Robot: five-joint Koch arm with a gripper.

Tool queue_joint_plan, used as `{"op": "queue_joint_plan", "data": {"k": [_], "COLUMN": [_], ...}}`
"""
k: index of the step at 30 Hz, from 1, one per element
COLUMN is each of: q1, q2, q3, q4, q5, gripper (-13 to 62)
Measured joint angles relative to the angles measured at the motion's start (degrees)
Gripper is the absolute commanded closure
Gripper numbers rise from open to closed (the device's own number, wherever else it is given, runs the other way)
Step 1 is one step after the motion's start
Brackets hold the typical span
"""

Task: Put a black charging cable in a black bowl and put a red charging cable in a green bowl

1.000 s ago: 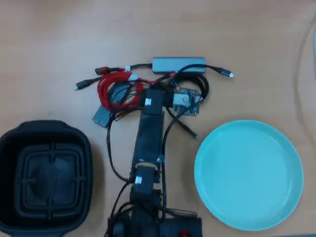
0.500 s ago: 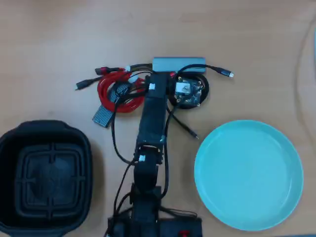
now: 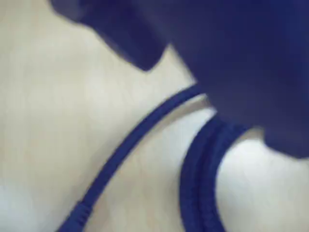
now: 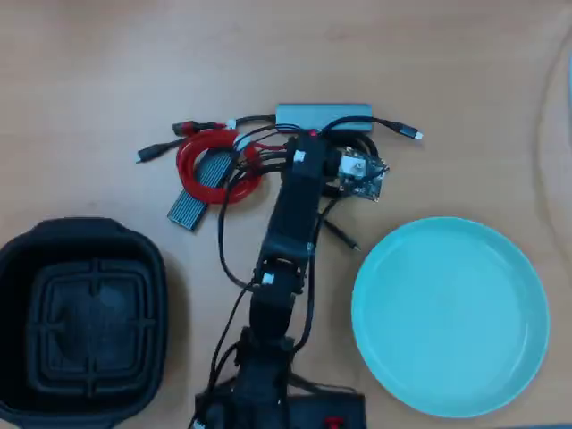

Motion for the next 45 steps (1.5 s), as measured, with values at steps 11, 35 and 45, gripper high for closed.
{"op": "queue_joint_plan", "data": {"k": [11, 35, 45], "q1": [0.5, 0.5, -0.9], "q2": [-5.2, -11.6, -11.7], "q3": [-5.0, -7.6, -7.6], "q4": [0.1, 0.6, 5.4], "q5": [0.0, 11.2, 18.7], "gripper": [18.6, 18.7, 18.6]}}
